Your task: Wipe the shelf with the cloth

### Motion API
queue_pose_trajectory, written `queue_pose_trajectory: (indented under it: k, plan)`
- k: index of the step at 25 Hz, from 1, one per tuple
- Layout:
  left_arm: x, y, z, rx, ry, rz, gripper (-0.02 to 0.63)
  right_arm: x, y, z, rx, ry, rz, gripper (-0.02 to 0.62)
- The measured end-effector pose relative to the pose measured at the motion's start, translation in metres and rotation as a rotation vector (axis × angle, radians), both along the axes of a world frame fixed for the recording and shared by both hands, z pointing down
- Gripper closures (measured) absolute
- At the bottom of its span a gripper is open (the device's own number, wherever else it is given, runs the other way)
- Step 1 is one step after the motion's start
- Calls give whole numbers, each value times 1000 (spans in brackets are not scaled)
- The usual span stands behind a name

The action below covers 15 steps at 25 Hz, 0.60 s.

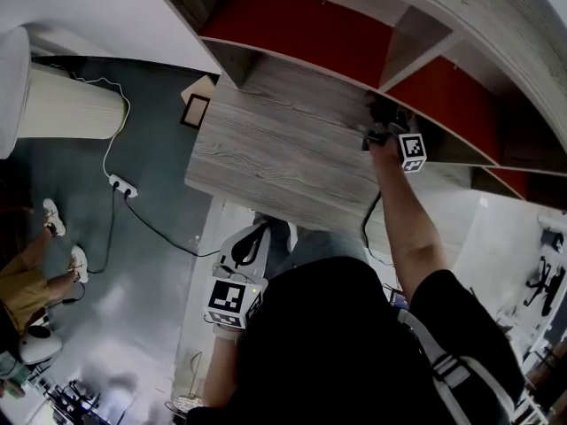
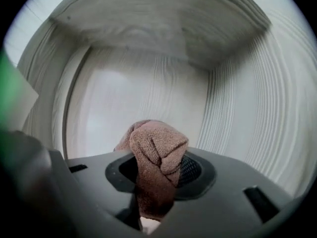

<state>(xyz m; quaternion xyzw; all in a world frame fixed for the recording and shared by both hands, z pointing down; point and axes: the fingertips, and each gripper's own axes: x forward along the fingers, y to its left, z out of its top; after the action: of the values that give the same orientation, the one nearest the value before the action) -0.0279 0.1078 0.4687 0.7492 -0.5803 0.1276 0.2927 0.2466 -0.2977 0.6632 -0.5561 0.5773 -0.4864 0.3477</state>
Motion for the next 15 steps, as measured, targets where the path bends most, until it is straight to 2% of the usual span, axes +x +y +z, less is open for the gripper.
queue_pose_trajectory:
  k: [7, 15]
  plan:
    - [-55, 16, 10, -25, -3, -41, 598, -118, 5, -12, -27, -57, -92, 466]
    - [-121, 30, 17, -39, -3, -92, 598, -239, 1, -11, -3, -94, -201, 466]
